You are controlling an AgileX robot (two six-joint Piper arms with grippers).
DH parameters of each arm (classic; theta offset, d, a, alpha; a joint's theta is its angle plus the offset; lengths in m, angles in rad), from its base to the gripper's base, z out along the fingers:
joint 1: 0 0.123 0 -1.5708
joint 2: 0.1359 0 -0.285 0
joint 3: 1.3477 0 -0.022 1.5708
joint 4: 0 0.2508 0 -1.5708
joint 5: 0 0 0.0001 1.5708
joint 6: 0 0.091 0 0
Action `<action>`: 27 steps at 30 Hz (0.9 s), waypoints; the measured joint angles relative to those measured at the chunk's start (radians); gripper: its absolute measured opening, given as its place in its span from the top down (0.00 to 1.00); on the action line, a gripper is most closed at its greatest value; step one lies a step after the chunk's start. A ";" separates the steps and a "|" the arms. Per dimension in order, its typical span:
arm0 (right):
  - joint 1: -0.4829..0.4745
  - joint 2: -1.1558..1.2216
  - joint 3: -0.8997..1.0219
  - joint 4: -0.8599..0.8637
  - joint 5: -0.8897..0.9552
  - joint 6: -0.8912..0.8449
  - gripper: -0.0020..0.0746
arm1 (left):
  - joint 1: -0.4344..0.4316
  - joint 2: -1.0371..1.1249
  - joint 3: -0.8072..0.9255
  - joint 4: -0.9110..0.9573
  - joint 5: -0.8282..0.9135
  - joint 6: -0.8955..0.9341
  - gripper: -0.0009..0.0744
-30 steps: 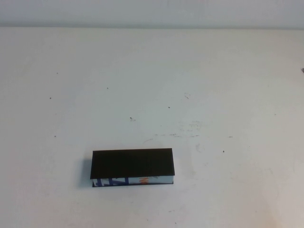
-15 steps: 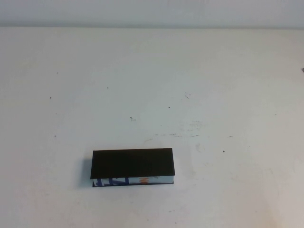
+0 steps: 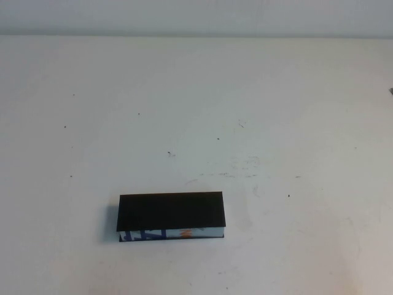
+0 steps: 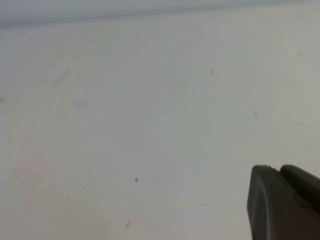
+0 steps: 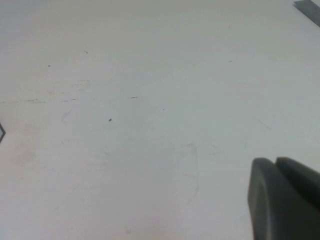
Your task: Return glasses to glasses case
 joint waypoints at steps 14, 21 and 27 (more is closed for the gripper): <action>0.000 0.000 0.000 0.000 0.000 0.000 0.99 | -0.029 0.000 0.001 0.059 0.072 -0.067 0.99; 0.000 0.000 0.000 0.000 0.000 0.000 0.99 | -0.030 0.000 0.001 0.060 0.072 -0.067 0.99; 0.000 0.000 0.000 0.000 0.000 0.000 0.99 | -0.030 0.000 0.001 0.061 0.072 -0.067 0.99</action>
